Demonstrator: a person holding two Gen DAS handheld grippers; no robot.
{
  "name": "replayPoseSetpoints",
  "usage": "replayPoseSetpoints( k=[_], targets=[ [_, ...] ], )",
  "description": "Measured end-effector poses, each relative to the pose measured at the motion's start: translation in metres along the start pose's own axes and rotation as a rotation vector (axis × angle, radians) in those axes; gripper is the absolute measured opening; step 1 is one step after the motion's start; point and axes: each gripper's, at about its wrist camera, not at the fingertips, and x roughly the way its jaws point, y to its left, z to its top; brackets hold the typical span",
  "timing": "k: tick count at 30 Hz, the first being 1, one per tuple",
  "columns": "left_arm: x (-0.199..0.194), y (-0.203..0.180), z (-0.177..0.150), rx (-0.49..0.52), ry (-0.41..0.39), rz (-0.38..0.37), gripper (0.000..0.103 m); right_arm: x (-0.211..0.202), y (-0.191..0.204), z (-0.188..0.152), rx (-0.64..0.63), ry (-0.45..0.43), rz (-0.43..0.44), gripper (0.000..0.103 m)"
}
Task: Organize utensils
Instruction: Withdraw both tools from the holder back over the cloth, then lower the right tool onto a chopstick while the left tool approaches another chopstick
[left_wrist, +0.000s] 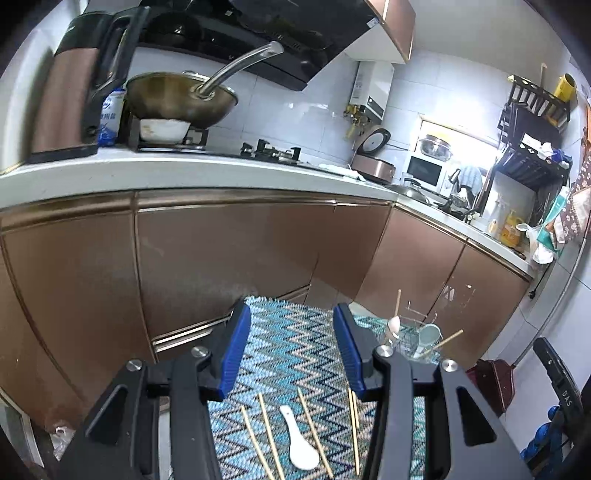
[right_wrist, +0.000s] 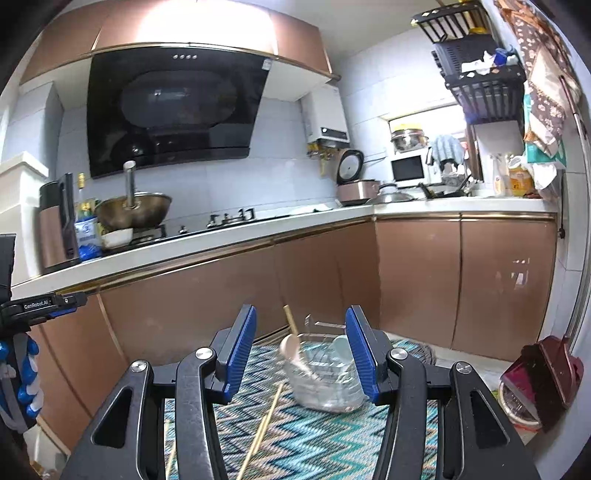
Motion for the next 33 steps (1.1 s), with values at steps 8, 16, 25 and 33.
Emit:
replayPoseSetpoints(
  k=[8, 16, 25, 33],
  targets=[
    [0.010, 0.030, -0.025, -0.035, 0.137, -0.017, 0.044, 0.016, 0.021, -0.025, 0.027, 0.188, 0.101, 0.050],
    [0.061, 0.051, -0.064, -0.090, 0.329, -0.056, 0.044, 0.072, 0.029, -0.079, 0.082, 0.437, 0.171, 0.039],
    [0.135, 0.049, -0.101, -0.144, 0.558, -0.140, 0.044, 0.167, 0.047, -0.123, 0.152, 0.708, 0.252, 0.031],
    [0.169, 0.059, -0.118, -0.177, 0.622, -0.139, 0.044, 0.237, 0.056, -0.153, 0.206, 0.854, 0.251, 0.033]
  ],
)
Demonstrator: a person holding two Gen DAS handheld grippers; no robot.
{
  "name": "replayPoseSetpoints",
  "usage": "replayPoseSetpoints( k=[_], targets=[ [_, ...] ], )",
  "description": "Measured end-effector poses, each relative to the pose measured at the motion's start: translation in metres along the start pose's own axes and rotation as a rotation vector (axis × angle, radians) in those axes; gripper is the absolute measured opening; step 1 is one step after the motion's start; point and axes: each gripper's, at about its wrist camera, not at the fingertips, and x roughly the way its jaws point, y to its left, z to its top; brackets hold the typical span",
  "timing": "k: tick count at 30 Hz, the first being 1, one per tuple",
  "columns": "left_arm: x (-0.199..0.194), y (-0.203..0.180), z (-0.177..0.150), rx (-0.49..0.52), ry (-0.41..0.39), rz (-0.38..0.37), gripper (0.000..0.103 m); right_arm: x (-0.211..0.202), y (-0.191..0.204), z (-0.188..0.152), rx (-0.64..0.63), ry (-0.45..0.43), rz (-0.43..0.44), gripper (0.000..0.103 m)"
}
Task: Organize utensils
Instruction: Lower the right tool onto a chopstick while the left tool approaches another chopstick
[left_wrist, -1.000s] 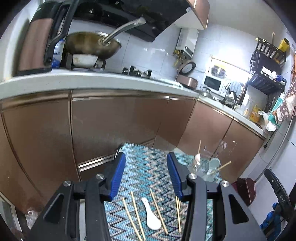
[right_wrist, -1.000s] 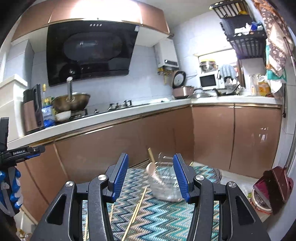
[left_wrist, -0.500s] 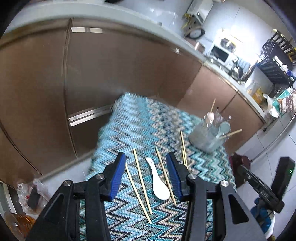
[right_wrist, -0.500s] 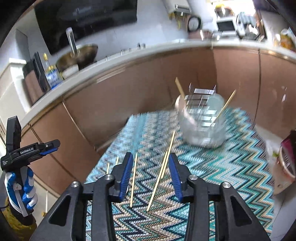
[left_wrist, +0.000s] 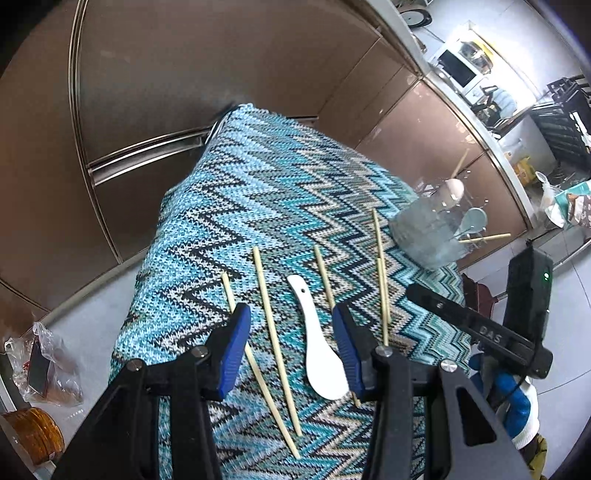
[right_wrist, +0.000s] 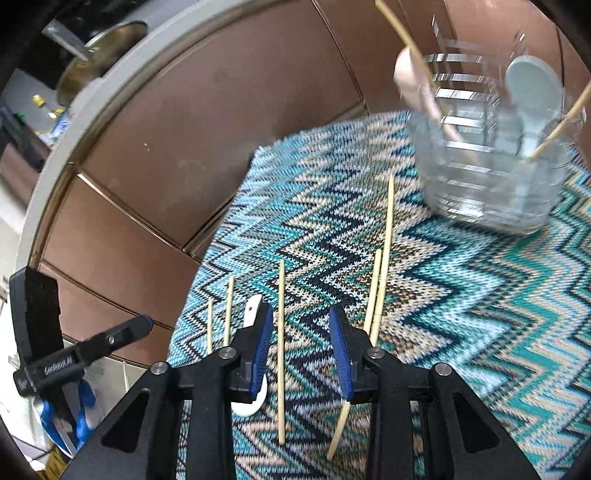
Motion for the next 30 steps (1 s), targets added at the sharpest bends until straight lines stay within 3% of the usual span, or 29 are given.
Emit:
replayPoseSetpoints(
  k=[10, 22, 30],
  targets=[
    [0.025, 0.017, 0.012, -0.034, 0.047, 0.004, 0.044, 0.048, -0.015, 0.018, 0.009, 0.081, -0.113, 0.039],
    [0.055, 0.023, 0.022, -0.070, 0.128, -0.005, 0.043, 0.069, -0.024, 0.025, 0.006, 0.125, -0.135, 0.042],
    [0.082, 0.027, 0.035, -0.099, 0.228, 0.008, 0.028, 0.075, -0.023, 0.037, -0.024, 0.166, -0.137, 0.040]
  ],
)
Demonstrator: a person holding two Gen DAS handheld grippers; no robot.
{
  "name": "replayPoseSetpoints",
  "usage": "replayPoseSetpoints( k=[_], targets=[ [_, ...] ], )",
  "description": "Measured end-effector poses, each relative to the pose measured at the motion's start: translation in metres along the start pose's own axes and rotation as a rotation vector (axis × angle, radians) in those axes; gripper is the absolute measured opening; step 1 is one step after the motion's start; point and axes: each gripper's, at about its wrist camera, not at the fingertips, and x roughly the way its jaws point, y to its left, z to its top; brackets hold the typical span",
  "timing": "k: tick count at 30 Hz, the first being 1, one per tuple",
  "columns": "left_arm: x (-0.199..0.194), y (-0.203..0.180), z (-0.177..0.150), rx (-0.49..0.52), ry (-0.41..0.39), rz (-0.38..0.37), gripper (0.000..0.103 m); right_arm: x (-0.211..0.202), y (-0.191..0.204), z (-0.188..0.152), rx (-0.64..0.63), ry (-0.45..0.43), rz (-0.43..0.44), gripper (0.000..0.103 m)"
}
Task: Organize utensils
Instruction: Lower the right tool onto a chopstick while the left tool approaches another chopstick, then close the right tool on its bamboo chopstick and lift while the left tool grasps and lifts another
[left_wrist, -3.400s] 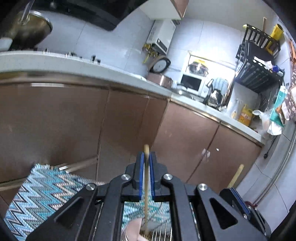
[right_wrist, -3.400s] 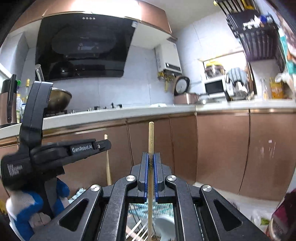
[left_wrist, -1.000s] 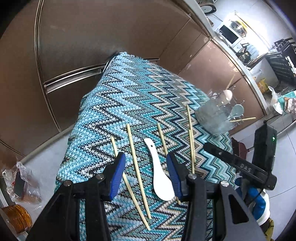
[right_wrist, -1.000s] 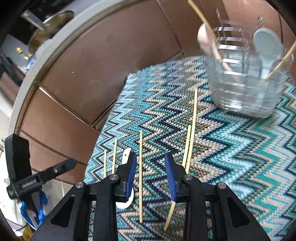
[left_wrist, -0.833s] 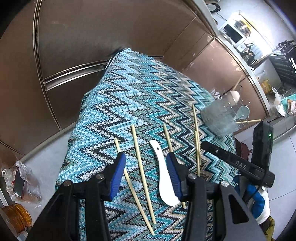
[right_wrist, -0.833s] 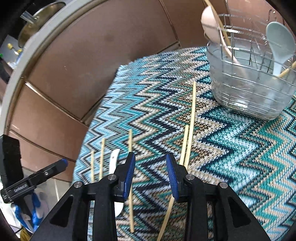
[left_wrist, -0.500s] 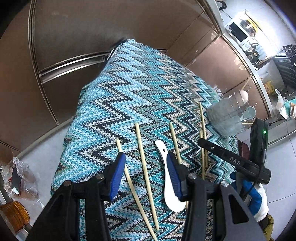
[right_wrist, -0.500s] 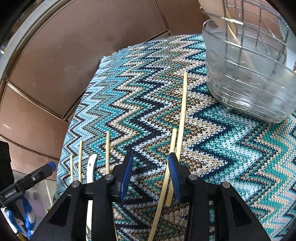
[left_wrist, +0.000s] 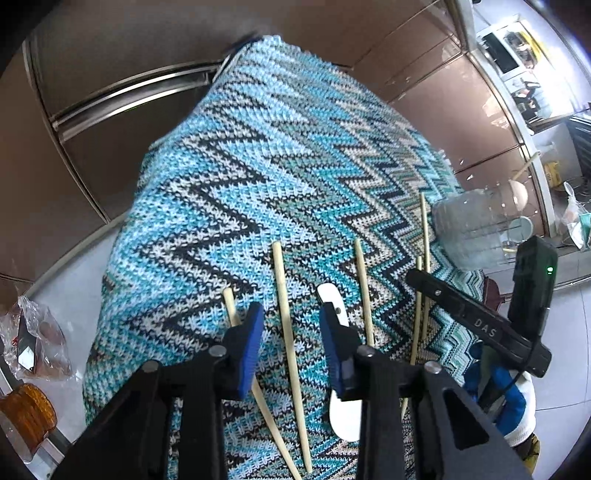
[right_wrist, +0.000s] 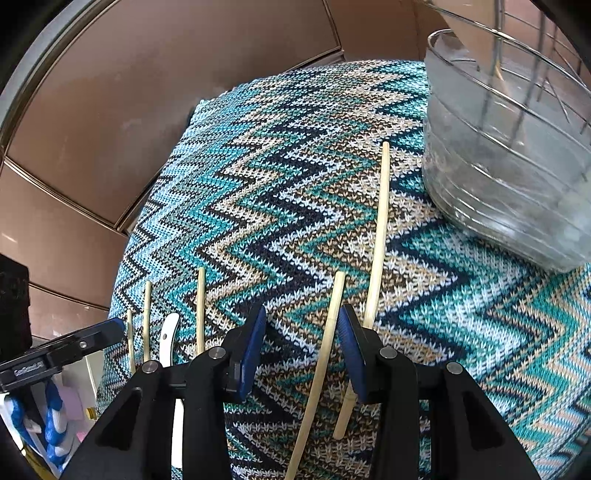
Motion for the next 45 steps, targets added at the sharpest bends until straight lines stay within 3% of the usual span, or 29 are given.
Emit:
replayPoseSetpoints(
  k=[5, 11, 16, 19, 25, 30, 35, 45],
  targets=[
    [0.019, 0.001, 0.011, -0.017, 0.054, 0.036, 0.019, 0.001, -0.005, 0.004, -0.001, 0.015, 0.011, 0.034],
    [0.026, -0.007, 0.020, 0.019, 0.088, 0.086, 0.018, 0.003, -0.016, 0.010, 0.017, 0.024, 0.014, 0.017],
    [0.028, -0.007, 0.020, 0.006, 0.085, 0.112, 0.006, 0.000, -0.020, 0.008, 0.025, 0.023, 0.024, 0.007],
    [0.026, -0.007, 0.018, -0.002, 0.072, 0.113, 0.005, -0.005, -0.018, 0.003, 0.021, 0.012, 0.026, 0.007],
    [-0.003, -0.019, 0.002, 0.025, -0.037, 0.089, 0.005, -0.033, -0.007, -0.015, -0.027, -0.044, 0.029, 0.007],
    [-0.042, -0.035, -0.020, 0.068, -0.159, 0.046, 0.005, -0.076, 0.001, -0.037, -0.080, -0.154, 0.051, 0.006],
    [-0.079, -0.050, -0.048, 0.108, -0.273, 0.058, 0.005, -0.119, 0.011, -0.065, -0.122, -0.270, 0.050, 0.006],
    [-0.130, -0.080, -0.091, 0.166, -0.397, 0.051, 0.005, -0.185, 0.031, -0.127, -0.200, -0.429, 0.033, 0.005]
  ],
)
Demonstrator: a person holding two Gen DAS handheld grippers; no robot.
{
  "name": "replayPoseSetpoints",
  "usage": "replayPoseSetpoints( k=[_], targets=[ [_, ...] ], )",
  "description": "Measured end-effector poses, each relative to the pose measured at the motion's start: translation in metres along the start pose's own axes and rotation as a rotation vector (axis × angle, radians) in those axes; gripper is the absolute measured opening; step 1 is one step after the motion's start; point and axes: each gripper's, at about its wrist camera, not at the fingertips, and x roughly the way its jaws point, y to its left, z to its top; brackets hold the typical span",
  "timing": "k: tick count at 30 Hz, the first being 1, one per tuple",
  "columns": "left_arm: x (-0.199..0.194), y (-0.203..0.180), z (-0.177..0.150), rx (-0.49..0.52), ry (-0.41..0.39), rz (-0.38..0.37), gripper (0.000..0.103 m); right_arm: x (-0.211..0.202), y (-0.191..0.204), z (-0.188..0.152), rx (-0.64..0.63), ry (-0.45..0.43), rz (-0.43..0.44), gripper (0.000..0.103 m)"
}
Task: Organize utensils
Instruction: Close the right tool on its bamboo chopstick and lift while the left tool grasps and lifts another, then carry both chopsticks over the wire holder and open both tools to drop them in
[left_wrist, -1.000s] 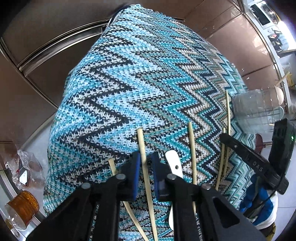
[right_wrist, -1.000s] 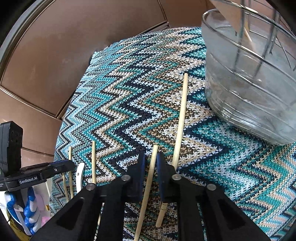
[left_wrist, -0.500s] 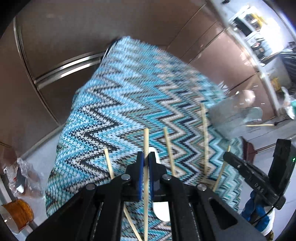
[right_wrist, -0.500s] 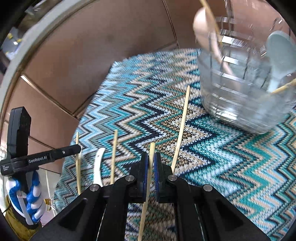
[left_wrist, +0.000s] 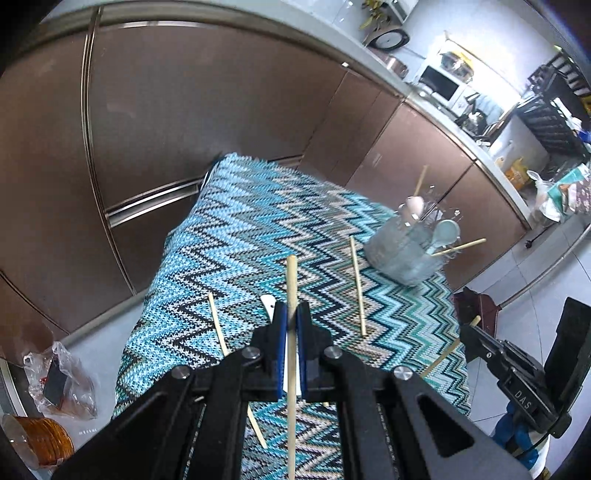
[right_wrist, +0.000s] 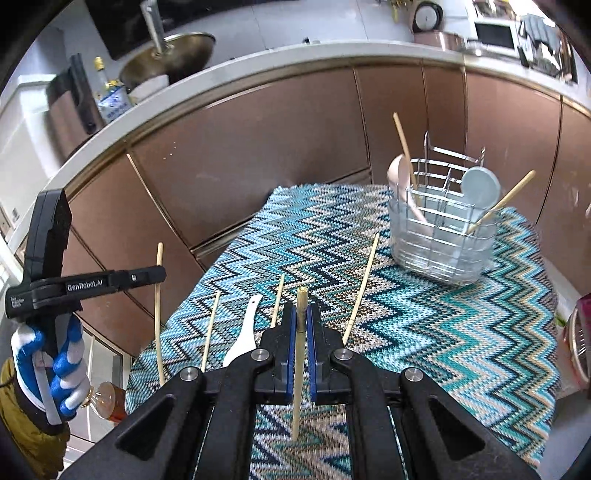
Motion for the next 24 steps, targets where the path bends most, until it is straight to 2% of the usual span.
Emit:
replayPoseSetpoints(
  k=[7, 14, 20, 24],
  targets=[
    [-0.022, -0.026, 0.000, 0.044, -0.044, -0.020, 0.005, -0.037, -0.007, -0.007, 0.017, -0.078, 0.001, 0.005],
    [-0.020, -0.054, 0.007, 0.071, -0.047, -0.053, 0.005, -0.056, -0.031, -0.005, 0.050, -0.131, 0.008, 0.005],
    [-0.023, -0.087, 0.030, 0.096, -0.082, -0.100, 0.005, -0.082, -0.049, 0.009, 0.061, -0.215, 0.012, 0.005],
    [-0.028, -0.119, 0.056, 0.116, -0.141, -0.144, 0.005, -0.104, -0.058, 0.030, 0.041, -0.295, -0.006, 0.005]
  ],
)
